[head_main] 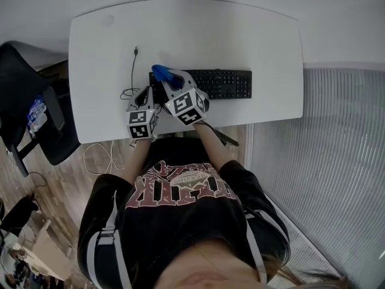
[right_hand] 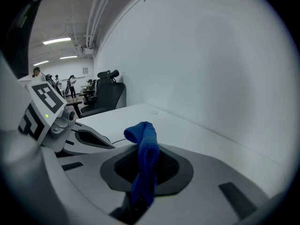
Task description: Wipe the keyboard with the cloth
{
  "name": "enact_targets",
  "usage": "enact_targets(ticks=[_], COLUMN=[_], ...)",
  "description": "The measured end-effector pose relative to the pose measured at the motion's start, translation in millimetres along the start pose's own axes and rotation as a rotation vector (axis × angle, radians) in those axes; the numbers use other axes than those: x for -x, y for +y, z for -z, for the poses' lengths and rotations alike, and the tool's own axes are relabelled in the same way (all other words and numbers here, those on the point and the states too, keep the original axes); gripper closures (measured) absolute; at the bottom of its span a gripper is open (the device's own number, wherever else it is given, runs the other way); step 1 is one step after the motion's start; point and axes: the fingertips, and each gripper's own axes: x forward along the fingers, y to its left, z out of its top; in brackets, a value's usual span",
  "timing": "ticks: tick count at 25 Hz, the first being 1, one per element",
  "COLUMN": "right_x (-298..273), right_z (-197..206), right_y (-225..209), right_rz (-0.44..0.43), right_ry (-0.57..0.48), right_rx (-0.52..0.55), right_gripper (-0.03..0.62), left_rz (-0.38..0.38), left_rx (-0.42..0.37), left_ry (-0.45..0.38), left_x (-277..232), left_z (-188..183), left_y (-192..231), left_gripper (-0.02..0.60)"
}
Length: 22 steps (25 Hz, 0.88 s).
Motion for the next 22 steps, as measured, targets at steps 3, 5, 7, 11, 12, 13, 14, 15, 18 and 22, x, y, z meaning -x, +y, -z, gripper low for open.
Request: enact_targets(ticks=[3,5,7,11,12,13,14,15,18,22], right_x=[-12.1,-18.1,-23.9,-31.5,-32.4,-33.4,-34.9,-36.9,-43.5,-46.0], right_z=[7.2,8.2,6.1,6.7,8.8,11.5,14.6,17.8,25.3,30.4], right_y=[8.0,12.2,17.1,27.3,28.3,29.2,30.5,32.1,37.0,39.6], right_rz=[-0.016,-0.023,-0.028,-0.056,-0.063,-0.069,-0.076,-0.082,-0.097,-0.128], right_ry=[0.029,0.046,0.067,0.104,0.111,0.118,0.124,0.13,0.144,0.151], right_rx=[0.011,0.019,0.05,0.099,0.106,0.114,0.123,0.134,0.18,0.25], right_gripper=[0.53,0.53,0.53,0.53,0.53,0.53,0.53,0.53,0.53,0.53], left_rz=[0.017,0.029,0.041,0.06,0.063,0.063,0.062,0.057,0.032,-0.004], left_rx=[0.006,0.003,-0.01,-0.023,-0.024,-0.022,-0.02,-0.019,-0.011,0.009], left_ry=[0.019,0.031,0.042,0.06,0.062,0.062,0.061,0.06,0.056,0.055], left_x=[-4.6,-5.8,-5.6,-4.2,-5.0,-5.9,-6.9,-7.7,-9.7,-11.1], left_z=[6.4,7.7,6.7,5.0,4.9,5.1,5.8,6.9,10.5,13.6], left_y=[1.5,1.5,2.1,0.3,-1.8,-3.6,-4.5,-4.3,0.5,1.4], left_gripper=[0.552,0.552,0.552,0.552,0.552,0.552,0.552,0.552,0.552,0.552])
